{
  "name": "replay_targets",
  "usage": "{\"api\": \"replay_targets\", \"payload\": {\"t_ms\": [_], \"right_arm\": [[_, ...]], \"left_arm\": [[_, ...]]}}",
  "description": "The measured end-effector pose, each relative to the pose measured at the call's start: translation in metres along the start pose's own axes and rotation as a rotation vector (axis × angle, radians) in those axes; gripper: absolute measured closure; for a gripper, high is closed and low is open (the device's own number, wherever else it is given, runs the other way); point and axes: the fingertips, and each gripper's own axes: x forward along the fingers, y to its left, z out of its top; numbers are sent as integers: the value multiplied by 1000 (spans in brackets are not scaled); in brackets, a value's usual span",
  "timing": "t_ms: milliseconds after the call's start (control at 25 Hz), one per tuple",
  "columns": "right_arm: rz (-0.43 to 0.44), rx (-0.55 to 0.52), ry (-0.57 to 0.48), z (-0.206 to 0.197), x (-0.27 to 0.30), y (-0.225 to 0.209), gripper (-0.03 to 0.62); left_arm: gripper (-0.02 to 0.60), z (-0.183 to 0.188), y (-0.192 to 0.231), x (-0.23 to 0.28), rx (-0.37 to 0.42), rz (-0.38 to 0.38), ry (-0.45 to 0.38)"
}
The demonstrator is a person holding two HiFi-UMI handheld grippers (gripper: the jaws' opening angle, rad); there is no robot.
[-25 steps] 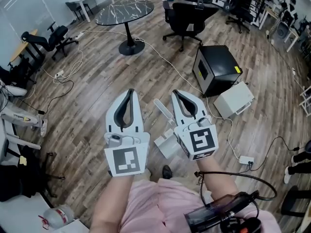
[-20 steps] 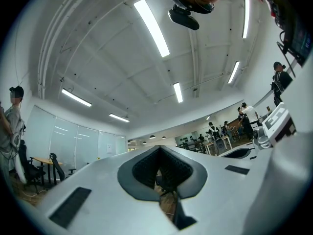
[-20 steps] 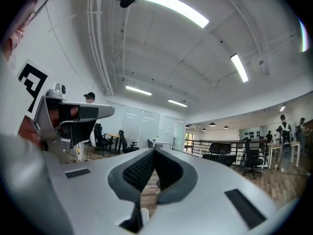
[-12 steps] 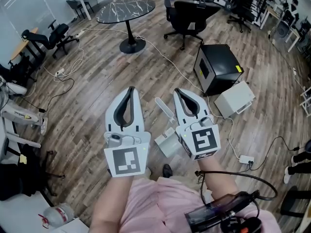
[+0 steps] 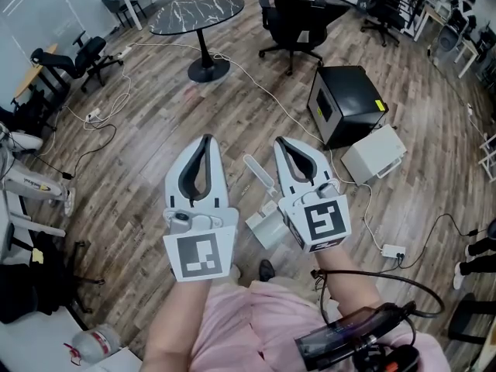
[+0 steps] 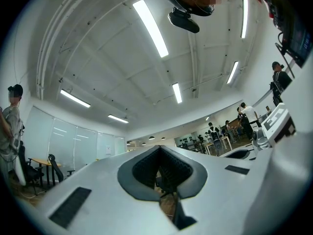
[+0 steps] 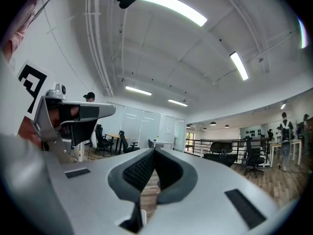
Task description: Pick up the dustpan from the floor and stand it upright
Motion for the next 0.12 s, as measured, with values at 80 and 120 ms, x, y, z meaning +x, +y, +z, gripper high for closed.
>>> {"api": "replay_targets", "payload": {"t_ms": [80,120], "right_arm": [[1,-1,-1,-1,1,-2,594],[1,-2,-1,-1,2,-3,594]], "left_arm": [[572,-1,-1,2,3,0,1],[572,-2,-1,3,6,0,2]]}}
